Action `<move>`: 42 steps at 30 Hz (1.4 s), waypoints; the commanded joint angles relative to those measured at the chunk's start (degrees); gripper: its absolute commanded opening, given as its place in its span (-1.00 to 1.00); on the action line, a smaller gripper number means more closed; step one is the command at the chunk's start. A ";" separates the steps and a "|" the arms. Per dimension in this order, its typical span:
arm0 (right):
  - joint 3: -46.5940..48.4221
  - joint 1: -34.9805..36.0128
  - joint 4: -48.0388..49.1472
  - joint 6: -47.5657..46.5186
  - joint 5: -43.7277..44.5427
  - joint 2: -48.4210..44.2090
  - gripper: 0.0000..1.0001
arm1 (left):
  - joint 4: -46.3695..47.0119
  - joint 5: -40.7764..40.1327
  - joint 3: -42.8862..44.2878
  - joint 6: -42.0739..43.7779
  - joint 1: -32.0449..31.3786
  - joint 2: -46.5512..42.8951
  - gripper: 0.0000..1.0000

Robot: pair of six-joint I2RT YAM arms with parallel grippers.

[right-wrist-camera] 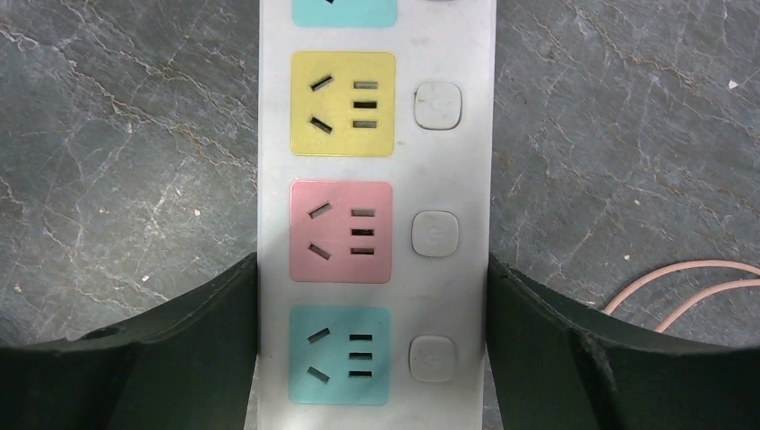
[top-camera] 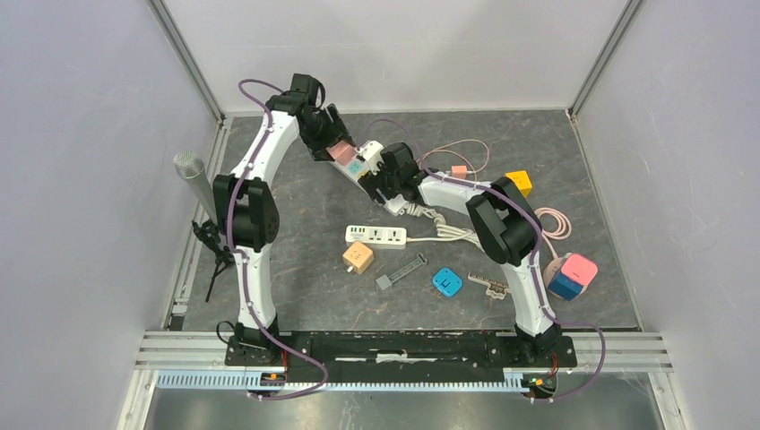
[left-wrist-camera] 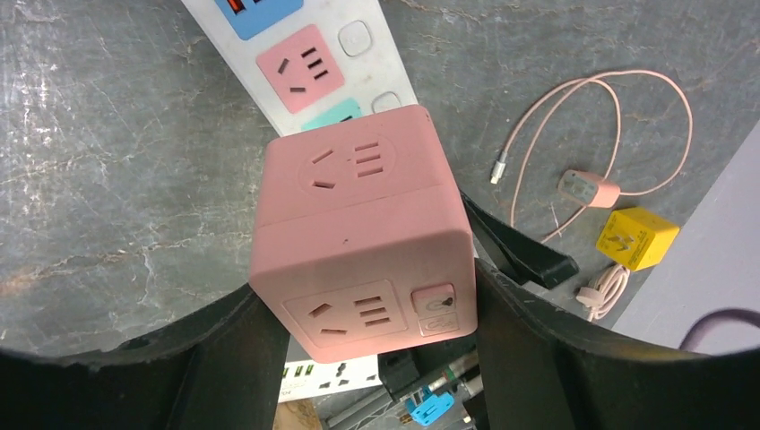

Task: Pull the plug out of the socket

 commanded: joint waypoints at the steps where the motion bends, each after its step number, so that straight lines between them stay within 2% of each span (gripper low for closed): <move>1: -2.52 -0.12 -9.89 -1.07 2.29 5.39 -1.00 | 3.15 -2.47 -0.55 2.77 0.29 -5.39 -0.45; 3: -2.41 -0.12 -9.48 -0.52 1.28 4.66 -1.00 | 3.24 -2.61 -0.67 2.87 1.36 -5.55 -0.45; 5: -0.95 -0.11 -9.75 0.06 0.59 3.77 -0.88 | 3.27 -2.70 -1.50 3.16 2.18 -5.69 -0.44; 7: 2.39 -0.19 -11.17 0.57 -0.72 3.41 -0.46 | 3.28 -2.05 -2.78 4.06 2.39 -5.72 -0.44; 10: 7.72 -0.37 -12.71 2.48 -2.75 3.13 -0.04 | 3.73 1.51 -5.51 5.19 2.39 -5.47 -0.42; 15: 11.49 -2.02 -10.01 7.25 -9.00 0.35 0.33 | 3.28 3.51 -10.60 8.79 2.42 -6.38 -0.40; 20: 13.73 -4.55 -7.80 11.23 -16.00 -3.87 0.75 | -2.81 4.42 -9.50 16.34 2.74 -5.52 -0.35; 25: 10.46 -7.39 -5.89 15.48 -17.85 -9.30 0.85 | -4.06 11.36 -11.85 21.27 2.83 -5.79 -0.23; 28: 7.70 -8.97 -5.93 17.44 -16.20 -12.55 0.85 | -5.12 15.76 -12.50 23.78 3.29 -5.35 -0.13; 32: 4.75 -11.34 -6.97 20.17 -13.72 -16.15 0.83 | -7.70 19.56 -10.24 24.32 3.97 -2.85 -0.12; 36: 2.84 -13.34 -8.30 22.61 -12.52 -18.83 0.81 | -7.18 18.98 -15.01 25.10 4.04 -3.09 -0.11; 42: 1.29 -14.42 -10.89 21.41 -13.56 -22.18 0.81 | -4.61 10.46 -21.11 25.71 4.06 -6.37 0.20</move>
